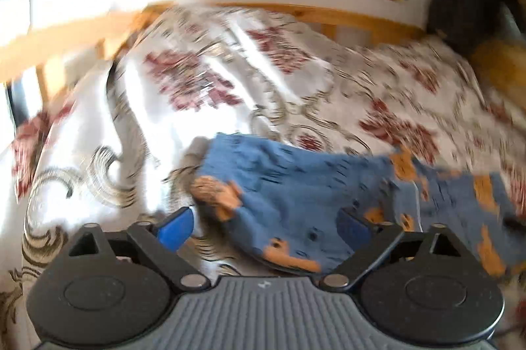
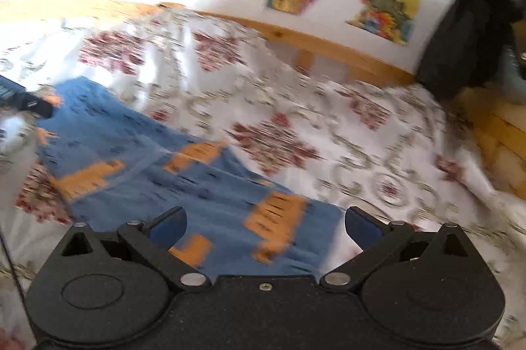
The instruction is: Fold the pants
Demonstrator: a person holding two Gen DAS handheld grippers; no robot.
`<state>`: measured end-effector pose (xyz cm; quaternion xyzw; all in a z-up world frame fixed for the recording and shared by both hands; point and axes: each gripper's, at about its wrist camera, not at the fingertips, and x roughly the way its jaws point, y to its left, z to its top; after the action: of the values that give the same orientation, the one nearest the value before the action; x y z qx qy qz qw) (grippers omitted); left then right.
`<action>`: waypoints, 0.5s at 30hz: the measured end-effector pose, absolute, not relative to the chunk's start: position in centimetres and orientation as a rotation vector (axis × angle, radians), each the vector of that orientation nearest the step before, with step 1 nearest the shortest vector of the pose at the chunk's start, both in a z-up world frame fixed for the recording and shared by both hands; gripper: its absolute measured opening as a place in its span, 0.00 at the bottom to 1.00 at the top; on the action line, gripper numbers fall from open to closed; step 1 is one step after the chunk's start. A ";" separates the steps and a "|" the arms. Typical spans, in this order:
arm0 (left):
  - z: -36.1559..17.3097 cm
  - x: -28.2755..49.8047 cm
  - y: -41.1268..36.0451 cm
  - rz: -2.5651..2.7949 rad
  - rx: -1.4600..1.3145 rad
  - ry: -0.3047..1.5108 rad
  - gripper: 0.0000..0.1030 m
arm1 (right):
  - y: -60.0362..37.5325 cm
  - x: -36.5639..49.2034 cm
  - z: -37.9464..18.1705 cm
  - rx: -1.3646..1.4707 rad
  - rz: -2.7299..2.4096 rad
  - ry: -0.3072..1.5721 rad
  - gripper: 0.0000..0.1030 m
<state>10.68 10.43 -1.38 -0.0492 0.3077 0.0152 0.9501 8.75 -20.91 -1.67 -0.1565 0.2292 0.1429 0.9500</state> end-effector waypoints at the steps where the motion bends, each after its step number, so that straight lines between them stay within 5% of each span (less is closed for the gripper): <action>1: -1.4 11.2 11.4 0.021 -0.149 0.629 0.84 | -20.3 8.8 -1.7 -0.316 0.312 0.451 0.99; 7: -1.6 14.2 15.4 0.082 -0.403 0.679 0.74 | -14.8 10.6 -2.5 -0.403 0.405 0.410 0.99; 15: -3.8 12.5 14.1 0.130 -0.662 0.722 0.89 | -12.2 10.8 -5.4 -0.475 0.435 0.470 0.99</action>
<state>12.50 14.15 -3.79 -0.3176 0.3463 0.0624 0.8805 10.77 -12.25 -5.43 -0.2313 0.2290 0.2120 0.9215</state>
